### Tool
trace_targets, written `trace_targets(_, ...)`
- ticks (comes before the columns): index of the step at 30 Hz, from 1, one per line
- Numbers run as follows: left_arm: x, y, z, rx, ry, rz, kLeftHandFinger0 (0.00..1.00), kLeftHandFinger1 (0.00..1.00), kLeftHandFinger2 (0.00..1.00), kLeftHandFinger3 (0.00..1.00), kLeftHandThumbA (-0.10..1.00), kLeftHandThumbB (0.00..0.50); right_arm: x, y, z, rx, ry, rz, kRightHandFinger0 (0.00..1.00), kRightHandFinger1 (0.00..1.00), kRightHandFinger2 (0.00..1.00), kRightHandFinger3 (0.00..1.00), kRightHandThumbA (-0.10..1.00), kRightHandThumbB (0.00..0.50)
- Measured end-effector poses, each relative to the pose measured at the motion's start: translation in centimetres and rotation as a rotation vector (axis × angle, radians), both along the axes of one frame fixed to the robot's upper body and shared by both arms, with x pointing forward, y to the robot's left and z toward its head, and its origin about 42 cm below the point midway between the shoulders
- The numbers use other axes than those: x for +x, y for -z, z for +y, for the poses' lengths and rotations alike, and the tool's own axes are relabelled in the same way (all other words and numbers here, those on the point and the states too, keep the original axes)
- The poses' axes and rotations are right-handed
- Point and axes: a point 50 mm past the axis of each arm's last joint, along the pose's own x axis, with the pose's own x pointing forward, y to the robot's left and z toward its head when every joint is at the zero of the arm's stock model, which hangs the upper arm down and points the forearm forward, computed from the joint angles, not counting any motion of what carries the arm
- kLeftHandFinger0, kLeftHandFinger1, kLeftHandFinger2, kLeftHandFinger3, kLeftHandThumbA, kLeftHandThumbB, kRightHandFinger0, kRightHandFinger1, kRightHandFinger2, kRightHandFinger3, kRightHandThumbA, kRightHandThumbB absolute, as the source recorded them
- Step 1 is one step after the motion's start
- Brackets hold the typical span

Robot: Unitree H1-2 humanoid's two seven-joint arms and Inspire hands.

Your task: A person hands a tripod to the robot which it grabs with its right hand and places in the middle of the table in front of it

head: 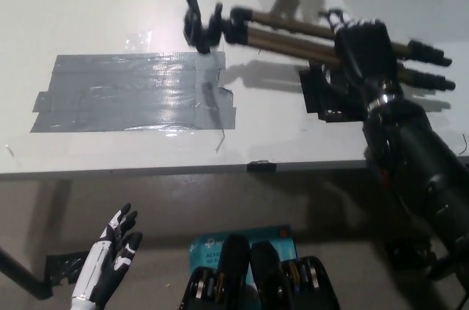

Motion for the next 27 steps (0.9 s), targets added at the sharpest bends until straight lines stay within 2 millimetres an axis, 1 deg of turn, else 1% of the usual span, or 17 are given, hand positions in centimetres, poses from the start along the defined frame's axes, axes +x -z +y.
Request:
trace_targets(3, 0.0, 0.0, 0.1, 0.003, 0.003, 0.0, 0.98, 1.0, 1.0, 1.0, 0.85, 0.313, -0.5, 1.9, -1.1, -0.029, -0.003, 0.026, 0.0, 0.41, 0.84, 0.77, -0.1, 0.218)
trace_targets(5, 0.0, 0.0, 0.1, 0.005, 0.005, 0.0, 0.97, 1.0, 1.0, 1.0, 0.85, 0.313, -0.6, 2.3, -1.5, -0.048, -0.01, 0.023, 0.01, 0.46, 0.89, 0.82, -0.1, 0.197)
trace_targets(6, 0.0, -0.1, 0.2, 0.008, 0.006, 0.0, 0.97, 1.0, 1.0, 1.0, 0.85, 0.313, -0.7, 2.5, -1.9, -0.058, -0.015, 0.017, 0.01, 0.46, 0.89, 0.82, -0.1, 0.197)
trace_targets(7, 0.0, -0.1, 0.2, 0.01, 0.007, 0.0, 0.97, 1.0, 1.0, 1.0, 0.85, 0.315, -0.7, 2.6, -2.0, -0.061, -0.016, 0.015, 0.05, 0.48, 0.86, 0.81, -0.1, 0.211)
trace_targets(8, 0.1, -0.1, 0.3, 0.012, 0.008, 0.0, 0.97, 1.0, 1.0, 1.0, 0.85, 0.315, -0.7, 2.8, -2.2, -0.065, -0.019, 0.012, 0.18, 0.59, 0.91, 0.86, 0.07, 0.225)
trace_targets(9, 0.1, -0.1, 0.3, 0.014, 0.008, 0.0, 0.97, 1.0, 1.0, 1.0, 0.85, 0.316, -0.7, 2.8, -2.2, -0.065, -0.02, 0.01, 0.51, 0.94, 1.0, 1.0, 0.28, 0.252)
trace_targets(10, 0.0, -0.1, 0.4, 0.016, 0.008, 0.0, 0.97, 1.0, 1.0, 1.0, 0.85, 0.316, -0.8, 2.9, -2.3, -0.065, -0.02, 0.007, 0.75, 1.0, 1.0, 1.0, 0.37, 0.259)
trace_targets(11, 0.1, -0.1, 0.4, 0.017, 0.009, 0.0, 0.97, 1.0, 1.0, 1.0, 0.85, 0.314, -0.7, 2.9, -2.4, -0.065, -0.019, 0.015, 1.0, 1.0, 1.0, 1.0, 0.52, 0.339)
trace_targets(12, 0.1, -0.1, 0.4, 0.017, 0.009, 0.0, 0.97, 1.0, 1.0, 1.0, 0.86, 0.319, -0.7, 2.9, -2.4, -0.063, -0.017, 0.029, 1.0, 1.0, 1.0, 1.0, 0.58, 0.442)
trace_targets(14, 0.0, -0.1, 0.4, 0.017, 0.008, 0.002, 0.97, 1.0, 1.0, 1.0, 0.86, 0.318, -0.7, 3.1, -2.3, -0.061, -0.015, 0.071, 1.0, 1.0, 1.0, 1.0, 0.65, 0.496)
trace_targets(16, 0.0, 0.0, 0.4, 0.017, 0.007, 0.005, 0.97, 1.0, 1.0, 1.0, 0.86, 0.318, -0.7, 3.0, -2.1, -0.055, -0.019, 0.098, 1.0, 1.0, 1.0, 1.0, 0.71, 0.5)
trace_targets(21, 0.0, 0.0, 0.5, 0.017, 0.007, 0.006, 0.97, 1.0, 1.0, 1.0, 0.87, 0.318, -0.5, 2.5, -1.8, -0.043, -0.027, 0.159, 1.0, 1.0, 1.0, 1.0, 0.68, 0.5)
trace_targets(22, 0.0, 0.1, 0.5, 0.017, 0.007, 0.007, 0.97, 1.0, 1.0, 1.0, 0.87, 0.317, -0.5, 2.2, -1.8, -0.035, -0.03, 0.173, 1.0, 1.0, 1.0, 1.0, 0.73, 0.5)
trace_targets(24, 0.0, 0.1, 0.5, 0.017, 0.006, 0.008, 0.97, 1.0, 1.0, 1.0, 0.87, 0.31, -0.4, 1.7, -1.7, -0.024, -0.032, 0.199, 1.0, 1.0, 1.0, 1.0, 0.68, 0.5)
trace_targets(25, 0.0, 0.1, 0.5, 0.017, 0.006, 0.008, 0.98, 1.0, 1.0, 1.0, 0.87, 0.311, -0.4, 1.6, -1.7, -0.023, -0.033, 0.207, 1.0, 1.0, 1.0, 1.0, 0.69, 0.497)
trace_targets(26, 0.0, 0.1, 0.5, 0.017, 0.006, 0.008, 0.98, 1.0, 1.0, 1.0, 0.87, 0.31, -0.3, 1.2, -1.7, -0.012, -0.038, 0.219, 1.0, 1.0, 1.0, 1.0, 0.63, 0.499)
trace_targets(27, 0.0, 0.1, 0.5, 0.017, 0.006, 0.008, 0.98, 1.0, 1.0, 1.0, 0.86, 0.309, -0.3, 1.1, -1.6, -0.008, -0.039, 0.224, 1.0, 1.0, 1.0, 1.0, 0.65, 0.5)
